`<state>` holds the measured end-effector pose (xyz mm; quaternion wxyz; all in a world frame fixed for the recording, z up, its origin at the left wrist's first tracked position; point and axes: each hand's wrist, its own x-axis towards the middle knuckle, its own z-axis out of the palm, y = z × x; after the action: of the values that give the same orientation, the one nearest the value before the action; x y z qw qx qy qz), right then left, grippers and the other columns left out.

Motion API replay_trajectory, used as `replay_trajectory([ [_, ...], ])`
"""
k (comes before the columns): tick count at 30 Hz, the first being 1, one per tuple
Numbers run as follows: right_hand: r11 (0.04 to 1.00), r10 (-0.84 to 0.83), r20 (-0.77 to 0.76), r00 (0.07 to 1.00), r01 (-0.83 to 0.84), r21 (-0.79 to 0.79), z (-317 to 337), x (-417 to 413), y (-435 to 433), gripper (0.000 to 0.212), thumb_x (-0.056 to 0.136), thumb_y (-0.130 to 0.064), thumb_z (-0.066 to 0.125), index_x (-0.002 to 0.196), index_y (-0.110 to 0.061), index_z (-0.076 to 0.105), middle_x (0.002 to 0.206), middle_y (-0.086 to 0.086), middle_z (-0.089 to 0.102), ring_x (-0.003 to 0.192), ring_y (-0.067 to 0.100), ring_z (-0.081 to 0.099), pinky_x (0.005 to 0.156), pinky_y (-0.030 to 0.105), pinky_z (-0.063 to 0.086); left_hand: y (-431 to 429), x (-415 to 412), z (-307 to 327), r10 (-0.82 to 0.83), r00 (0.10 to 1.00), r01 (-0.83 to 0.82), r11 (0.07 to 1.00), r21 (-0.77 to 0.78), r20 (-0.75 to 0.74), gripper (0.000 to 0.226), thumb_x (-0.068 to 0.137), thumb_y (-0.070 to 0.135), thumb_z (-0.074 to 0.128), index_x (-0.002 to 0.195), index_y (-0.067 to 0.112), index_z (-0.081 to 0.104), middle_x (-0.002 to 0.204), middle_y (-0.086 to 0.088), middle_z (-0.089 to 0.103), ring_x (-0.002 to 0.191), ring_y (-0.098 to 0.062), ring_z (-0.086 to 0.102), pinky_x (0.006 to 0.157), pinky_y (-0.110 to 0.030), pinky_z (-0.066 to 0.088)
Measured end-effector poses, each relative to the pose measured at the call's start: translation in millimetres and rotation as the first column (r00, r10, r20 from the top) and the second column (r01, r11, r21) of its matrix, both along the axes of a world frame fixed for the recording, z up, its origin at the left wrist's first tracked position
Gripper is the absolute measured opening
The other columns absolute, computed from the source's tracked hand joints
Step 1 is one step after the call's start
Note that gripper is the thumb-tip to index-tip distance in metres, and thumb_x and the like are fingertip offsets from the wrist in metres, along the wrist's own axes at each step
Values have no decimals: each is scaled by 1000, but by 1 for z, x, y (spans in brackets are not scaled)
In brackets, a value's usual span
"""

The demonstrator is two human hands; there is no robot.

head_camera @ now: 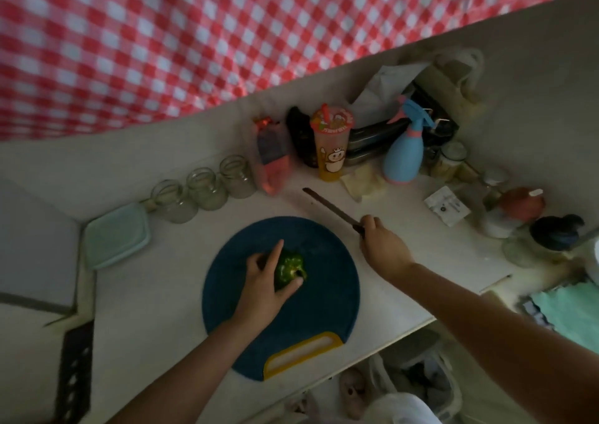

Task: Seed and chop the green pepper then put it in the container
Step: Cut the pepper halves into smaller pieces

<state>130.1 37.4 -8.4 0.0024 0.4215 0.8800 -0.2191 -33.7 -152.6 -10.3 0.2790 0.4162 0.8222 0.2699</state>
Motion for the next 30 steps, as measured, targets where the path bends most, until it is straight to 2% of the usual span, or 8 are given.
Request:
replay_trajectory([
  [4,995,74,-223,972,-88,-55,9,6,-38,35,101,-26,38,131,-9,42,114,16,59,87,38,62,70,42,49,0,5,1,73,993,-76,996,39,94,81,86,36,63,149,34,12,142,-2,23,129,-16,37,109,-28,31],
  [6,987,113,-269,956,-140,-84,15,10,-56,38,101,-28,37,136,-13,38,105,15,64,82,36,63,64,37,46,-2,5,-2,160,978,-170,983,64,131,80,80,33,71,145,22,26,140,-1,35,129,-15,40,110,-33,35],
  [9,967,181,-325,928,-227,-111,19,15,-77,47,101,-28,34,147,-23,22,99,11,65,75,32,62,62,37,44,-5,5,-8,250,953,-264,962,68,174,66,74,29,77,129,17,43,125,-1,54,116,-16,54,100,-38,47],
  [13,942,249,-379,891,-314,-119,15,18,-95,60,102,-25,32,148,-37,-4,93,6,56,66,22,56,62,34,45,-4,10,-4,290,939,-308,948,78,185,60,75,23,77,125,15,45,104,7,57,104,-13,59,86,-21,48],
  [18,941,254,-409,877,-321,-104,2,19,-103,61,102,-25,30,145,-42,-9,86,2,49,65,20,54,63,35,48,-3,14,-5,262,959,-271,960,77,106,70,77,33,74,136,28,38,121,1,58,111,-13,57,95,-35,50],
  [22,947,242,-431,869,-309,-93,-5,21,-107,61,102,-25,31,146,-41,-9,89,5,53,64,20,54,63,34,49,-1,15,-3,267,957,-275,960,59,113,64,82,42,65,138,28,37,127,1,57,116,-13,56,97,-37,49],
  [27,957,222,-455,863,-282,-68,-12,16,-111,65,101,-24,32,147,-41,-10,84,2,50,59,16,50,59,30,48,7,6,4,199,980,-199,980,1,28,54,86,37,63,134,19,47,110,-1,67,105,-14,63,85,-20,48],
  [30,959,218,-467,857,-276,-59,-16,17,-115,69,100,-23,33,146,-43,-14,82,4,50,56,17,49,57,31,49,7,5,9,146,989,-147,989,-22,-14,45,85,35,64,126,20,52,102,0,70,100,-13,65,79,-18,47],
])
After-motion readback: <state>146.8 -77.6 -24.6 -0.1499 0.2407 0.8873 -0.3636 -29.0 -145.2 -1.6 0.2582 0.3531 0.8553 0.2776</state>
